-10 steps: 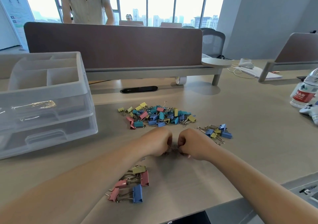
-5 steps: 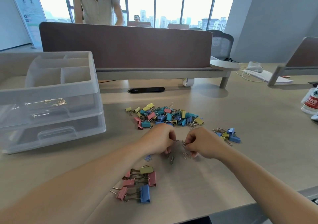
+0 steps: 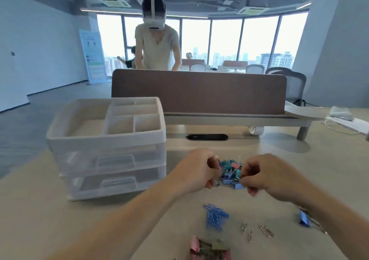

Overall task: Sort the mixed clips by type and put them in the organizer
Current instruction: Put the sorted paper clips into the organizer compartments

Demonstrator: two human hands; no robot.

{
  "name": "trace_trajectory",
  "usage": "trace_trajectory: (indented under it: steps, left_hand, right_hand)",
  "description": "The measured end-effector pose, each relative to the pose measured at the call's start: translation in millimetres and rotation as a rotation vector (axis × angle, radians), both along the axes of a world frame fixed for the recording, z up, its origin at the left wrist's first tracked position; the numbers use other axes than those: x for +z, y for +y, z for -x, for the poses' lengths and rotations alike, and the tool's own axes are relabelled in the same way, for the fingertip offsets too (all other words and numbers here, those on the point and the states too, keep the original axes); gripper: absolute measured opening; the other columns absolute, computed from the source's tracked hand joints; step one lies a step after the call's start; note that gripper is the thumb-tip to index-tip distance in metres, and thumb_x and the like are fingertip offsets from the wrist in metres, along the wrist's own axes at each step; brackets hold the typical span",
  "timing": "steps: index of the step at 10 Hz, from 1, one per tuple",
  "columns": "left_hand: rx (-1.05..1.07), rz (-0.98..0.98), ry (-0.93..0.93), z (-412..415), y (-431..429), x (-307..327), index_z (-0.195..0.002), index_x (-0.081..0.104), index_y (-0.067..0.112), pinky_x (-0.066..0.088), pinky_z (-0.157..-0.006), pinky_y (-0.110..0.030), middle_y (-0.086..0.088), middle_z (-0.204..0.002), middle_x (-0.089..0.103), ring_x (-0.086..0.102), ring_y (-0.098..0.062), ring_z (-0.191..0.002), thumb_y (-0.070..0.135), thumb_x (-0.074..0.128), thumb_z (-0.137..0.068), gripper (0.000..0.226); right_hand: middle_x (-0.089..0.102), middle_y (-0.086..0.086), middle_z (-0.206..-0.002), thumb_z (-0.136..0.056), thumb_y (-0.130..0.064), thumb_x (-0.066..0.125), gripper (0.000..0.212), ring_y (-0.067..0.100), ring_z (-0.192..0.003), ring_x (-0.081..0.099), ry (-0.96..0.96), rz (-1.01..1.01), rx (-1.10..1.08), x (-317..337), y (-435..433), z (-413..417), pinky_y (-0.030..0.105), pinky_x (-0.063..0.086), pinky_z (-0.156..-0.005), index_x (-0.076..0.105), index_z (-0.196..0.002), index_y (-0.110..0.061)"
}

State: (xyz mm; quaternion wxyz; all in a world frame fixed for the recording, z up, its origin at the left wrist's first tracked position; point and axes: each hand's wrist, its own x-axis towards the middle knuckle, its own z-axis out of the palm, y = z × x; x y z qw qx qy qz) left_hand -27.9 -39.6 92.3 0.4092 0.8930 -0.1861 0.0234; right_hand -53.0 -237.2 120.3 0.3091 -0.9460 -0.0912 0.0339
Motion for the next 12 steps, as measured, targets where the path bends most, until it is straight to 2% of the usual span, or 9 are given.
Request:
trace_trajectory:
  steps: [1,3,5,6,8,9,10,11,12]
  left_hand:
    - [0.104,-0.033,-0.134,-3,43,35,-0.08,0.063,0.013,0.059,-0.063,-0.034,-0.003,-0.067,0.069,0.068,-0.014,-0.059,0.011,0.068,-0.088,0.01]
    - [0.311,-0.123,-0.245,-22,115,86,-0.075,0.06,0.013,0.056,-0.057,-0.034,-0.002,-0.057,0.066,0.064,-0.012,-0.05,0.006,0.067,-0.083,0.012]
    - [0.388,-0.437,-0.24,-53,149,105,-0.083,0.07,0.015,0.049,-0.071,-0.028,0.0,-0.083,0.068,0.063,-0.018,-0.08,0.012,0.065,-0.084,0.006]
    - [0.343,-0.536,-0.196,-61,155,105,-0.094,0.072,0.014,0.054,-0.078,-0.031,-0.003,-0.09,0.069,0.065,-0.021,-0.085,0.014,0.061,-0.087,0.013]
    - [0.321,-0.465,-0.201,-71,169,99,-0.094,0.078,0.014,0.044,-0.071,-0.018,-0.001,-0.083,0.069,0.053,-0.011,-0.069,0.013,0.062,-0.09,0.017]
    - [0.324,-0.382,-0.233,-66,173,97,-0.09,0.08,0.014,0.035,-0.056,-0.008,0.001,-0.078,0.071,0.048,-0.001,-0.053,0.013,0.064,-0.088,0.016]
    - [0.311,-0.326,-0.253,-59,175,98,-0.091,0.079,0.015,0.035,-0.054,-0.004,0.004,-0.084,0.072,0.049,0.004,-0.054,0.012,0.065,-0.088,0.015]
    - [0.327,-0.307,-0.296,-51,173,95,-0.086,0.078,0.015,0.036,-0.058,-0.013,0.004,-0.083,0.07,0.052,0.001,-0.059,0.012,0.065,-0.086,0.013]
    - [0.31,-0.275,-0.343,-39,163,88,-0.081,0.072,0.019,0.036,-0.061,-0.015,0.006,-0.082,0.068,0.058,-0.005,-0.072,0.014,0.066,-0.086,0.01]
  right_hand:
    - [0.071,-0.001,-0.061,-0.085,-0.012,0.073,0.011,0.005,-0.055,0.067,-0.084,-0.008,0.091,34,41,-18,0.013,0.047,-0.053,0.066,-0.076,-0.013]
    - [0.074,0.007,-0.068,-0.084,-0.009,0.074,0.005,0.015,-0.061,0.071,-0.123,-0.097,0.19,72,123,-63,0.034,0.061,-0.073,0.069,-0.084,-0.006]
    - [0.074,0.008,-0.073,-0.084,-0.006,0.066,0.005,0.016,-0.061,0.068,-0.218,0.036,0.19,81,191,-102,0.032,0.06,-0.068,0.071,-0.082,-0.006]
    - [0.071,0.01,-0.086,-0.084,-0.01,0.061,0.011,0.027,-0.081,0.069,-0.326,0.202,0.213,79,210,-111,0.039,0.059,-0.076,0.07,-0.09,-0.008]
    - [0.048,0.0,-0.069,-0.088,-0.004,0.053,0.023,0.024,-0.076,0.048,-0.413,0.446,0.223,70,226,-115,0.029,0.041,-0.066,0.058,-0.068,-0.013]
    - [0.057,0.003,-0.082,-0.087,-0.005,0.054,0.024,0.025,-0.08,0.052,-0.452,0.525,0.284,67,226,-120,0.028,0.046,-0.068,0.075,-0.091,-0.017]
    - [0.066,0.002,-0.103,-0.091,-0.012,0.057,0.031,0.025,-0.093,0.059,-0.431,0.552,0.315,69,222,-119,0.032,0.053,-0.083,0.074,-0.11,-0.029]
    - [0.068,-0.001,-0.111,-0.095,-0.018,0.059,0.026,0.021,-0.104,0.06,-0.461,0.453,0.297,73,212,-112,0.033,0.05,-0.092,0.072,-0.116,-0.025]
    - [0.068,-0.004,-0.103,-0.094,-0.021,0.061,0.018,0.017,-0.094,0.062,-0.484,0.305,0.235,74,187,-94,0.033,0.052,-0.086,0.075,-0.105,-0.022]
